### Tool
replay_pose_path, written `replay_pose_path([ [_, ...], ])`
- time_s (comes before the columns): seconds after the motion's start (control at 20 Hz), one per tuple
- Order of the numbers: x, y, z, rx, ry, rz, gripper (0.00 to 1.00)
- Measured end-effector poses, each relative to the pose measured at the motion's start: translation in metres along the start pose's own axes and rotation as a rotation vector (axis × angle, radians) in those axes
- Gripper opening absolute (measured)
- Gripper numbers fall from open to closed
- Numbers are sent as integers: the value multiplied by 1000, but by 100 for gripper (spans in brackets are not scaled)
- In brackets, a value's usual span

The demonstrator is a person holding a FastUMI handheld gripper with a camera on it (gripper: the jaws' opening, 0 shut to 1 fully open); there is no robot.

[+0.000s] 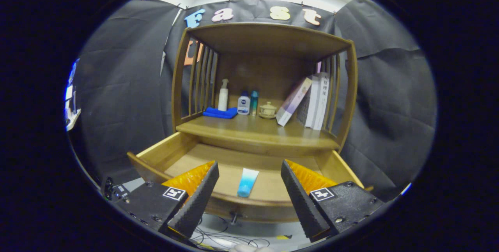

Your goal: Pull open the drawer, take out the items inside it, and place them on the countertop above the cabinet.

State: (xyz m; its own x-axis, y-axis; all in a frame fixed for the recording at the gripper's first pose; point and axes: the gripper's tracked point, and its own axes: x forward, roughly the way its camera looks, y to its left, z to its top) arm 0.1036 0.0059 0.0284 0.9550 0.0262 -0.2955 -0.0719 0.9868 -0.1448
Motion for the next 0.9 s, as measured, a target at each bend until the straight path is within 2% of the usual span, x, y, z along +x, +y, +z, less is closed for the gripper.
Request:
replay_pose_path([
  [0.15,32,5,28,-27,57,51,100],
  [0.25,59,10,34,-11,144,91,100],
  [0.4,104,-1,36,-44,271,67,100],
  [0.65,150,1,-4,35,536,85,100],
  [0.75,158,0,-31,72,657,76,96],
  [0.9,164,-2,-67,87,798,60,95],
])
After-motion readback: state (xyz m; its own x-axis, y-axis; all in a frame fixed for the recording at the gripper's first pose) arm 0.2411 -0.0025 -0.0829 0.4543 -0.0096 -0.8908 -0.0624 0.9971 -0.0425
